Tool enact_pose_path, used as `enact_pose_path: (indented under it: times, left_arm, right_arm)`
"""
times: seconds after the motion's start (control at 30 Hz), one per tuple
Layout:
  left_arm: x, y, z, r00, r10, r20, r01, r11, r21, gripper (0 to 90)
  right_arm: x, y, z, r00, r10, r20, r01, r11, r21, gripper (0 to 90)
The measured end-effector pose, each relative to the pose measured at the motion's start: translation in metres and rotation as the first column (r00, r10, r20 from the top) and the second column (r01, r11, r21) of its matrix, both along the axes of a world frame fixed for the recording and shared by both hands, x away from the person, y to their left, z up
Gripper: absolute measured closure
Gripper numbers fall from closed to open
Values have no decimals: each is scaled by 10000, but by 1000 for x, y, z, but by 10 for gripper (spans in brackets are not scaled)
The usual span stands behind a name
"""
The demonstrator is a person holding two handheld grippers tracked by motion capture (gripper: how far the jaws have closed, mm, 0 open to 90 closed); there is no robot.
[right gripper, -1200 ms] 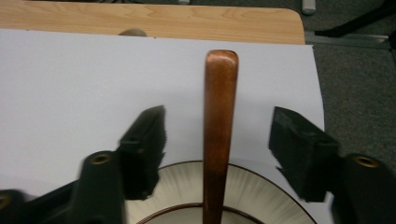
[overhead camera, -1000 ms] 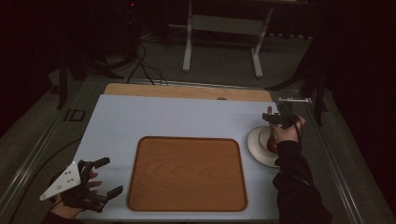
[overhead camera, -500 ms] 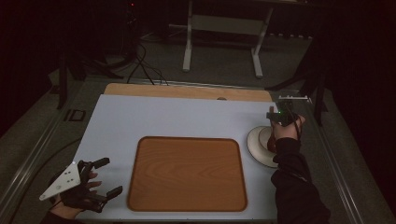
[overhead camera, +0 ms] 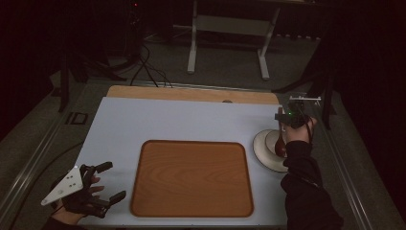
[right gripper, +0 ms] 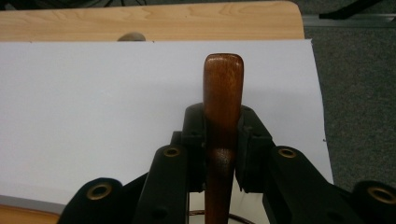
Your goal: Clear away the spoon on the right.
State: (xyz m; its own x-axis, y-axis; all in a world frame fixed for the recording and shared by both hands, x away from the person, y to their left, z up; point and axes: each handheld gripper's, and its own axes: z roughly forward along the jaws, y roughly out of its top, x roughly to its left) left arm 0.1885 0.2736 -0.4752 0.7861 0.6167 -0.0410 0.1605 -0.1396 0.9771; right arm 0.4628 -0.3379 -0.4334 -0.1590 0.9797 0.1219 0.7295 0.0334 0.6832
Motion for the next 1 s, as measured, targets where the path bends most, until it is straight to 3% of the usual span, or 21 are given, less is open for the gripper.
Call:
enact_pose_path:
  times: [0.57, 1.0]
  left_arm:
    - [0, 0, 1, 10000, -63, 38, 64, 9999, -113, 0]
    - [0, -1, 1, 10000, -54, 47, 54, 10000, -37, 0]
  right_arm:
    - [-16, 3, 43, 9987, -485, 134, 484, 9988, 116, 765]
    - [-37, 9, 63, 9971, -659, 389, 641, 9969, 462, 765]
